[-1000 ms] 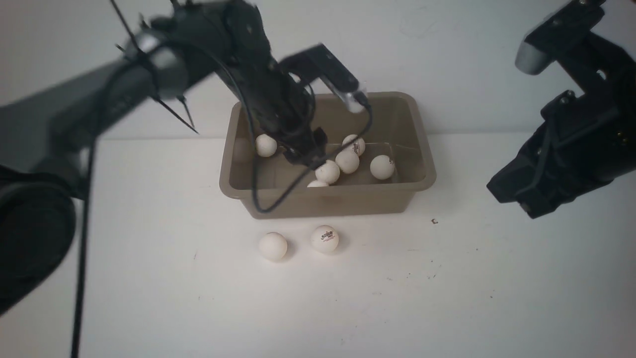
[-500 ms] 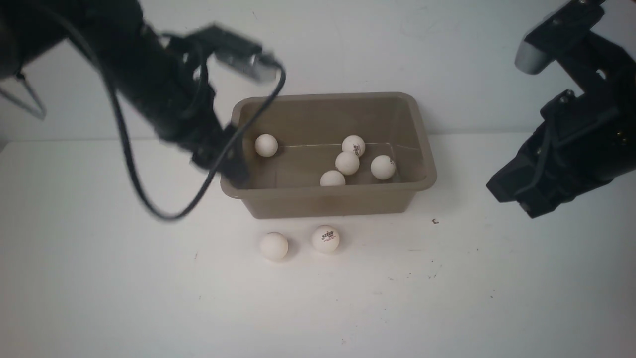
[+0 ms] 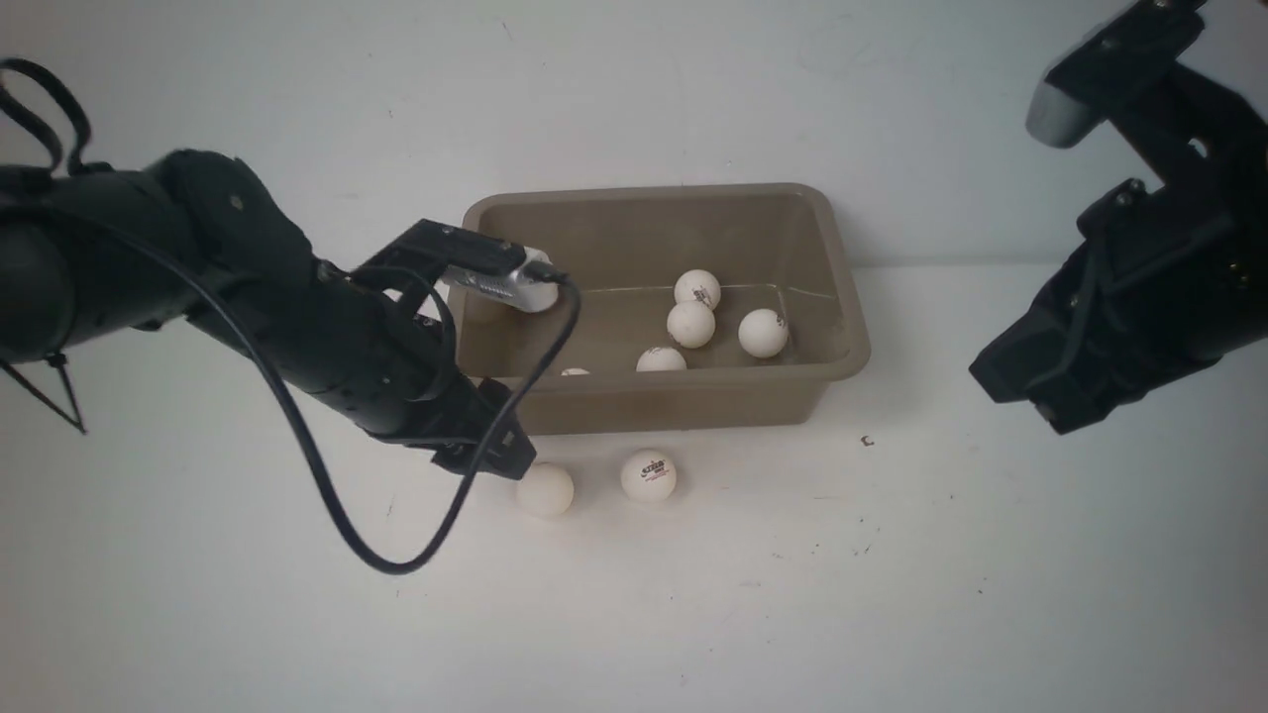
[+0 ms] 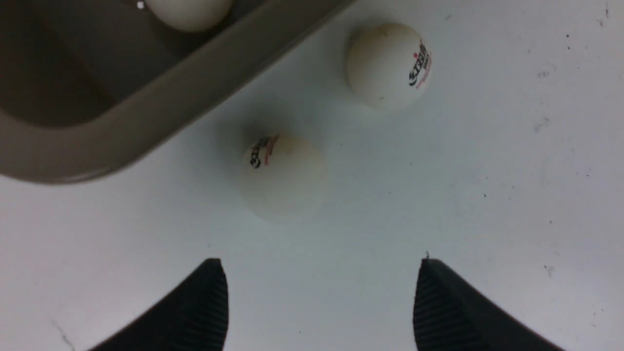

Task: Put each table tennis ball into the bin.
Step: Use the left arm to clamp the table tennis ball closest to it, then use the left arm to put the table tennis ball into the box, then use the right arm to clamp the table tennis ball closest to it

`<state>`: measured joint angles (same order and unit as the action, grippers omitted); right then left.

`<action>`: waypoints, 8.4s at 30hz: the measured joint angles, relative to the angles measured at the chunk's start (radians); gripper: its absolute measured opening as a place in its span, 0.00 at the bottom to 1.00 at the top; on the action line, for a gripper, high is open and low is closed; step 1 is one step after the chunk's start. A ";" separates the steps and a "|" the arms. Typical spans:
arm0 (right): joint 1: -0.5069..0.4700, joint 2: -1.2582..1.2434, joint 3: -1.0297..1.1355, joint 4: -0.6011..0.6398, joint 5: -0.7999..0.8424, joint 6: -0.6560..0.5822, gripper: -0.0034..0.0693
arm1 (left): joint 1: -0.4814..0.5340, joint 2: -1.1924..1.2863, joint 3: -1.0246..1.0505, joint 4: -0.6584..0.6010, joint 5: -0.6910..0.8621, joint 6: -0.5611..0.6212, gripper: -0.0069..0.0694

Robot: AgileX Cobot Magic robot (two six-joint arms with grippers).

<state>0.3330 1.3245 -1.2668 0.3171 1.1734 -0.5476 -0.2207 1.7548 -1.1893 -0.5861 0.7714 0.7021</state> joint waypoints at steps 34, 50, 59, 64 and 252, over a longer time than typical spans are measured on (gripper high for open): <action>0.000 0.000 0.000 0.002 0.000 0.000 0.03 | -0.070 0.112 0.001 0.049 -0.204 0.003 0.76; 0.000 0.000 0.000 0.002 0.000 0.000 0.03 | -0.073 0.151 -0.002 0.031 -0.229 0.004 0.76; 0.000 0.000 0.000 0.002 0.000 0.000 0.03 | -0.123 0.151 -0.002 0.031 -0.267 0.011 0.76; 0.000 0.000 0.000 0.002 0.000 0.000 0.03 | -0.125 0.163 -0.002 0.033 -0.276 0.008 0.76; 0.369 0.850 -0.463 -0.377 -0.293 0.498 0.71 | -0.120 -0.983 0.461 0.383 -0.280 -0.257 0.17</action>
<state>0.7023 2.1744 -1.7294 -0.0600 0.8801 -0.0492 -0.3410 0.7716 -0.7279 -0.2026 0.4918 0.4451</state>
